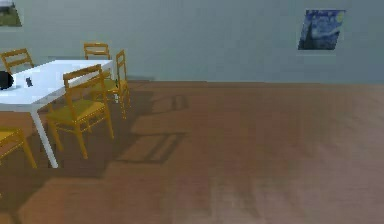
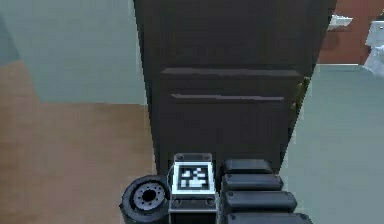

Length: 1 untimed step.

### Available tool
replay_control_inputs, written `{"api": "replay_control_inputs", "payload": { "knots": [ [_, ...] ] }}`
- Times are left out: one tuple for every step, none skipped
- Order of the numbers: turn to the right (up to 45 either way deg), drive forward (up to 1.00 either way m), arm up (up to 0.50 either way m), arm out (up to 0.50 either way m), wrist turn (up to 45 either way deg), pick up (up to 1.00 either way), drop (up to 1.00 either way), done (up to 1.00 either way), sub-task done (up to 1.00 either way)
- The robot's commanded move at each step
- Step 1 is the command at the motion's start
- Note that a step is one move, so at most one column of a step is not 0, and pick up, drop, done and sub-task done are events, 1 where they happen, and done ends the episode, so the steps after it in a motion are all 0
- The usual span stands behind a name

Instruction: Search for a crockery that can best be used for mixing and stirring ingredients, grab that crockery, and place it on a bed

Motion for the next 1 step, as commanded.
{"api": "replay_control_inputs", "payload": {
  "knots": [
    [-6.0,0.00,0.00,0.00,0.0,0.00,0.00,0.00,0.00]
  ]
}}
